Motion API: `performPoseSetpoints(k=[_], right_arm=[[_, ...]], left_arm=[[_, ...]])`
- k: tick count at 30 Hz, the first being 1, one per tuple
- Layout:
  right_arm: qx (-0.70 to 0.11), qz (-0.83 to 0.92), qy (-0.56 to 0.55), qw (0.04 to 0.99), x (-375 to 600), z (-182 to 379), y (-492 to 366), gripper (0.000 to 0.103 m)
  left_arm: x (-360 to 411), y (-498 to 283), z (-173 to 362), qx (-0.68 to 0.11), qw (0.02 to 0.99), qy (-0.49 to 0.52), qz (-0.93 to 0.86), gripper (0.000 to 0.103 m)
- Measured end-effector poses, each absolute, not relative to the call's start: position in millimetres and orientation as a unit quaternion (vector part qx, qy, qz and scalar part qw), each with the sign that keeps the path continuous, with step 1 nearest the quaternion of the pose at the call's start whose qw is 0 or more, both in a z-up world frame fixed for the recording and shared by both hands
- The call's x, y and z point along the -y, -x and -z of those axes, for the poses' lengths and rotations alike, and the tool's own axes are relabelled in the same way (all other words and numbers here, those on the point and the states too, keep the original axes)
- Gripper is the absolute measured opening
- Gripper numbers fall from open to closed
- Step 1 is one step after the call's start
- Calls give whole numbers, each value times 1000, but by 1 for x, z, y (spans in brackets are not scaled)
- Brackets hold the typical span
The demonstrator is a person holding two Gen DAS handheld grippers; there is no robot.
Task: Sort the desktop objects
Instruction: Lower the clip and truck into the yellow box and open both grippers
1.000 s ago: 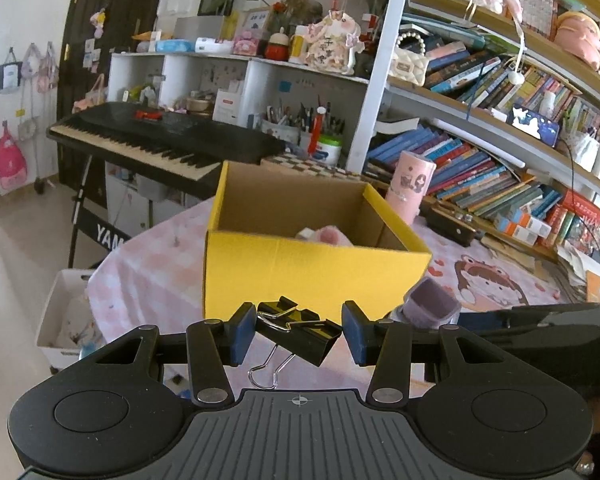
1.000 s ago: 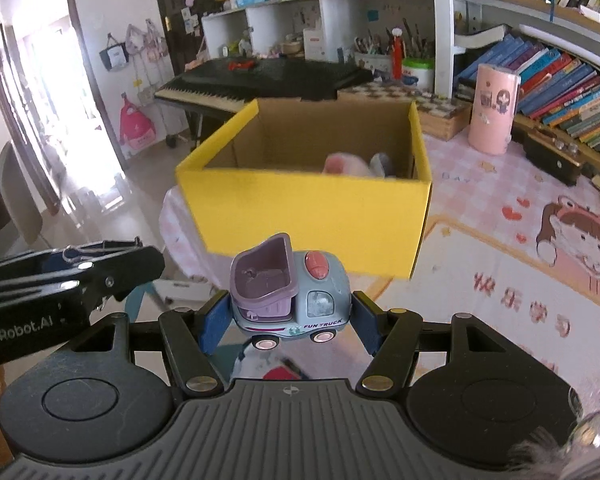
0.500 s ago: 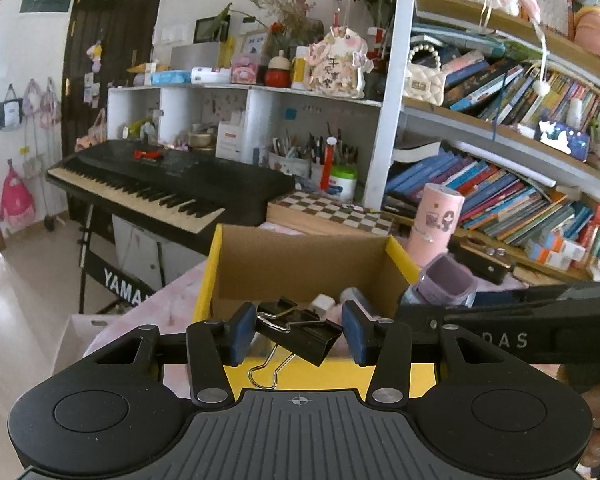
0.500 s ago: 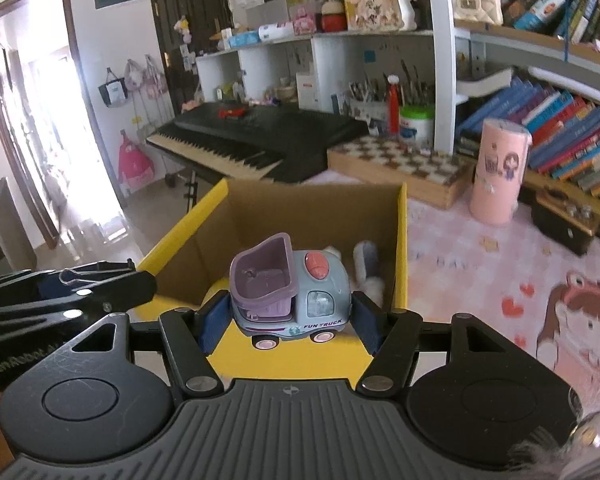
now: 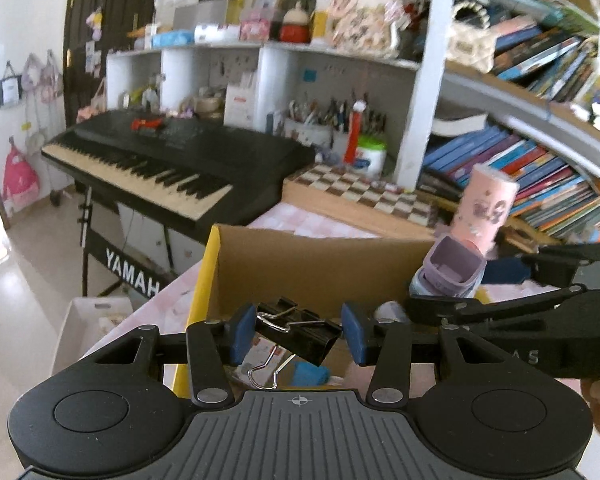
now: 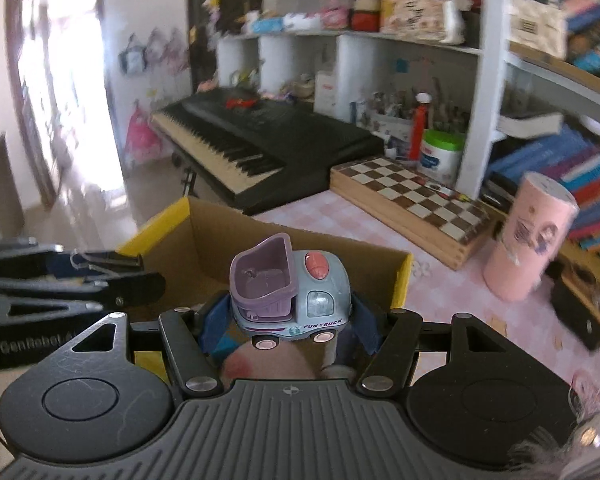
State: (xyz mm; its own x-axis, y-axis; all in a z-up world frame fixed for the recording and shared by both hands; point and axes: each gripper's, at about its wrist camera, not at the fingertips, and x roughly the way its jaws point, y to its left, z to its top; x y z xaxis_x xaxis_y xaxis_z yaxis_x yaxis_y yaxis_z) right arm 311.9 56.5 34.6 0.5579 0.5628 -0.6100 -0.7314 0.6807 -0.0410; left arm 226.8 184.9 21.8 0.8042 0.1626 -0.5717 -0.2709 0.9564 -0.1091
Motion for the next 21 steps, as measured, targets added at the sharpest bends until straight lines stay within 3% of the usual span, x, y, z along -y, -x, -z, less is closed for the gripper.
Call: performPoseSetpoints(k=[13, 21], right_arm=[[-310, -437, 346, 771, -130, 6, -373, 62], [-349, -451, 380, 728, -139, 27, -383, 62]], left_arm=[[-199, -292, 0, -369, 919, 83, -113, 46], [-196, -298, 7, -397, 910, 78, -94, 46]])
